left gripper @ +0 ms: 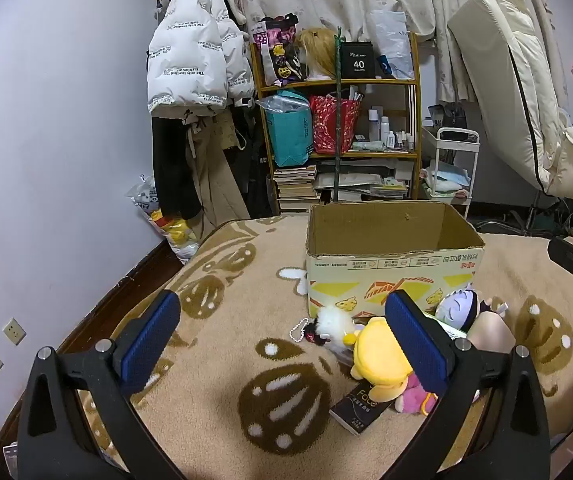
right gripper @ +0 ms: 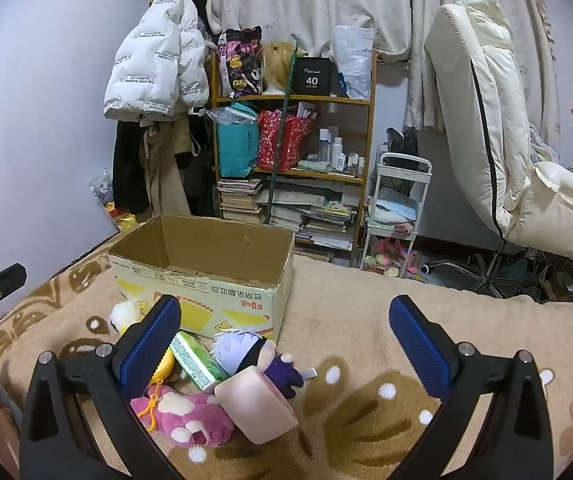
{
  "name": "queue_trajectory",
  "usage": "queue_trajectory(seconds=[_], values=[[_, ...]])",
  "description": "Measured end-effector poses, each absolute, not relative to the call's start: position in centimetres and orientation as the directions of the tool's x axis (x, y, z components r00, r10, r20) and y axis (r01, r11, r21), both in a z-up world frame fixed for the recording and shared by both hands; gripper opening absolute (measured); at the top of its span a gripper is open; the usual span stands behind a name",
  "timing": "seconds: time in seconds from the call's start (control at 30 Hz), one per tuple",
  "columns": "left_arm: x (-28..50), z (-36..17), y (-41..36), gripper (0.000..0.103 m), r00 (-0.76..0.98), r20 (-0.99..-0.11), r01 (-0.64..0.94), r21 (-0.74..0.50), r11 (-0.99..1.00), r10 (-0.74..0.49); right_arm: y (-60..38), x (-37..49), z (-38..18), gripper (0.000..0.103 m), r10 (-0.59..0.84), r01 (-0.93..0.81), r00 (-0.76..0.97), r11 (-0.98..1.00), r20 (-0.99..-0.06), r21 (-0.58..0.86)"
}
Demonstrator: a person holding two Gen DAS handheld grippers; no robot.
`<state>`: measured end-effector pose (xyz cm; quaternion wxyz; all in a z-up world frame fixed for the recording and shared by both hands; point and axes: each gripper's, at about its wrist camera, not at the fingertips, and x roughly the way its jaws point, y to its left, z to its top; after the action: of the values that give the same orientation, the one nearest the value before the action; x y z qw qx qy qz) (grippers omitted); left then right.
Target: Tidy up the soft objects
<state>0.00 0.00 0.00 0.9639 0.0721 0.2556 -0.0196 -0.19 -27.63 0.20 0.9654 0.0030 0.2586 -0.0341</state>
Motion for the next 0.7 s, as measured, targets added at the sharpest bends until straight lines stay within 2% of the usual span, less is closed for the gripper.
queue_trajectory(seconds=[0.7], values=[[0.01,0.0,0.0,0.101,0.866,-0.5,0.075,0.13,0.989,0.0,-27.52,-0.11,0.11,0.103,-0.064,0.066,0.862,0.998,-0.503,-0.014]])
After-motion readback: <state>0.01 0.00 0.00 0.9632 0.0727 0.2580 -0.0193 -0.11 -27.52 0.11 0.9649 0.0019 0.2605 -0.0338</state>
